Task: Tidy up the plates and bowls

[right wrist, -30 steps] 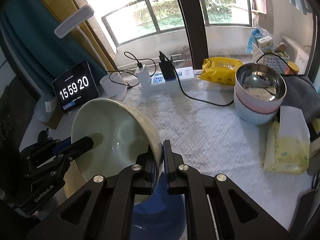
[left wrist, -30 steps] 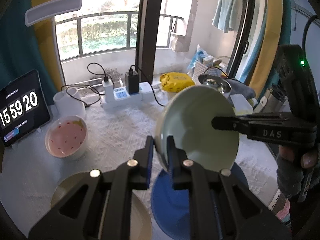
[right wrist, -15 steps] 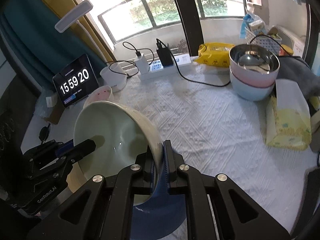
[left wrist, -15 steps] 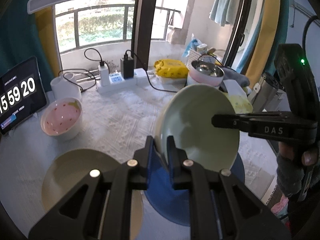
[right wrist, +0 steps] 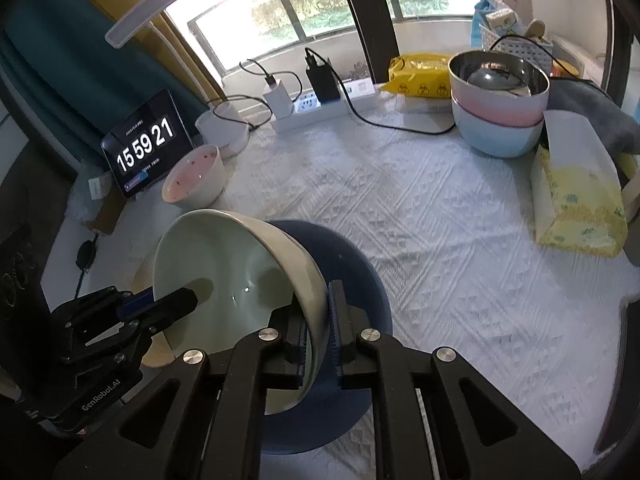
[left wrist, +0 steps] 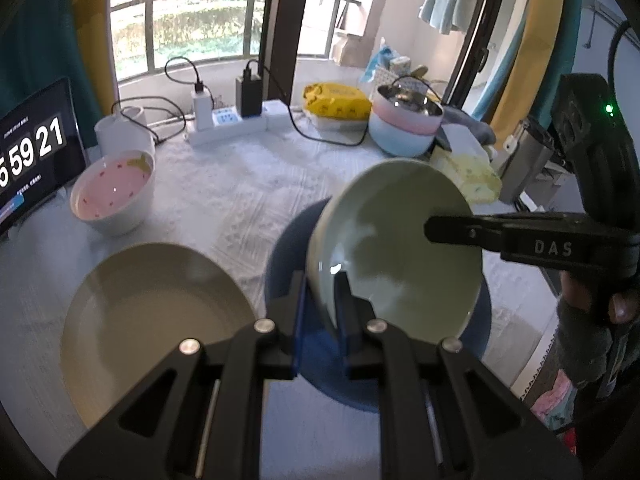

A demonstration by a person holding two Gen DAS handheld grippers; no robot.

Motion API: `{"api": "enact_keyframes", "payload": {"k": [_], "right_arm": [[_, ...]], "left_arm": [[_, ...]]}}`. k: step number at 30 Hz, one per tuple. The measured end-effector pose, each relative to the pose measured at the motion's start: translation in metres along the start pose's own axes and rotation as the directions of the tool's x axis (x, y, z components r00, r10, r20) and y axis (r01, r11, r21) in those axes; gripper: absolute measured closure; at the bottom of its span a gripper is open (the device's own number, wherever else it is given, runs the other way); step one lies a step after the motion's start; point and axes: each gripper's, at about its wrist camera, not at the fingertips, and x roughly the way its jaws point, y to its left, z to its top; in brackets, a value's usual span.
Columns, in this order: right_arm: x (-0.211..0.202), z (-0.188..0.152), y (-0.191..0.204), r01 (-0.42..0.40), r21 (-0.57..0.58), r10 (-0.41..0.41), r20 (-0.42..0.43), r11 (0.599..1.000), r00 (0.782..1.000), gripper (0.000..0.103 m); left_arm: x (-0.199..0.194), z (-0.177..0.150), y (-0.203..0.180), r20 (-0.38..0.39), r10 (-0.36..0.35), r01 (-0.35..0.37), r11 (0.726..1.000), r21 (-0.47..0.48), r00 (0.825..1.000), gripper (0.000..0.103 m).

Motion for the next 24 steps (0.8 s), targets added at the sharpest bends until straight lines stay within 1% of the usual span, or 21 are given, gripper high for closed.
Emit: {"api": "enact_keyframes", "payload": {"k": [7,14,24], "right_arm": [[0.008,-0.006,-0.001,0.010,-0.004,-0.010,-0.032,1.000,0.999,0.092],[0.016,-0.011,-0.003,0.038,-0.015,-0.039,-0.063,0.999,0.997,0.092],[0.022,-0.014,-0.002,0.084,-0.053,-0.087,-0.073,0.995,0.993,0.092]], "left_arm": [[0.005,-0.007,0.000,-0.032,-0.001,0.001,1.000,-0.003,0.999,0.090],[0.016,-0.011,-0.002,-0.083,-0.008,0.007,1.000,-0.008,0.997,0.090],[0.016,-0.008,-0.005,-0.078,-0.001,0.000,1.000,-0.009,0.997,0.088]]}}
